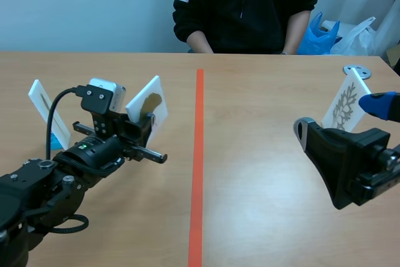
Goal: Sort the leaf by its shape. The table is split by an orange tape line. A compound leaf with several leaflets goes to the left side, a simple leaf with one blade goes to the right side. Return to the home posture when a red brick is placed on the table.
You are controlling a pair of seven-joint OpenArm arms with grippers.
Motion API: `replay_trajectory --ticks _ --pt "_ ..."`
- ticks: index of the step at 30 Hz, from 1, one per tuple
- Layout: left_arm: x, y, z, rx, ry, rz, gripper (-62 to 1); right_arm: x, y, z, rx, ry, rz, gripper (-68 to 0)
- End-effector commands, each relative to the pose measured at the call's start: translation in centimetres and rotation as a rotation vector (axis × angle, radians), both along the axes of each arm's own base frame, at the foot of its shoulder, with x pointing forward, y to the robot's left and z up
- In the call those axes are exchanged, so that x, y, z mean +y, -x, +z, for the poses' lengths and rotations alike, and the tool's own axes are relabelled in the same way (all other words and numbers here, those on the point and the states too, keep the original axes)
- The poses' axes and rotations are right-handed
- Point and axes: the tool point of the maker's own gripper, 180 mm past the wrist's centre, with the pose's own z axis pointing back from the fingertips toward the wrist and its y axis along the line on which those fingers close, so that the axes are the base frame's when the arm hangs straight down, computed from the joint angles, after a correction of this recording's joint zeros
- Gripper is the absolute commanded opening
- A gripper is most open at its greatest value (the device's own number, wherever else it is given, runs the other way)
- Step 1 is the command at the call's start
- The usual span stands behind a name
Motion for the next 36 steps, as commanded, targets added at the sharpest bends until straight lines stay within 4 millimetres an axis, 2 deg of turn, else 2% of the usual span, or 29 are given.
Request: replay_trajectory --ticks 1,11,14,27,33,36 --pt "1.5 -0.4 0.4 -0.014 -0.001 0.037 -55.8 -0.1 -0.4 0.8 -0.032 -0.009 -0.003 0.4" --pt "9.0 -0.1 -1.4 0.043 -0.048 0.203 -55.8 -0.1 -0.4 0.8 -0.032 -0.009 -0.003 0.4" --pt "10.6 0.0 -1.6 0.052 -0.053 0.241 -55.8 -0.1 -0.4 0.8 -0.032 -0.009 -0.003 0.4" --pt "12.4 0.9 -3.7 0.103 -0.02 0.304 -55.0 -0.1 -0.4 1.0 -0.031 -0.027 -0.005 0.4" --pt "12.6 1.1 -4.0 0.112 -0.024 0.309 -49.7 -0.1 -0.4 1.0 -0.031 -0.027 -0.005 0.4" --pt "12.7 1.0 -4.0 0.111 -0.027 0.315 -41.1 -0.1 -0.4 1.0 -0.031 -0.027 -0.005 0.4"
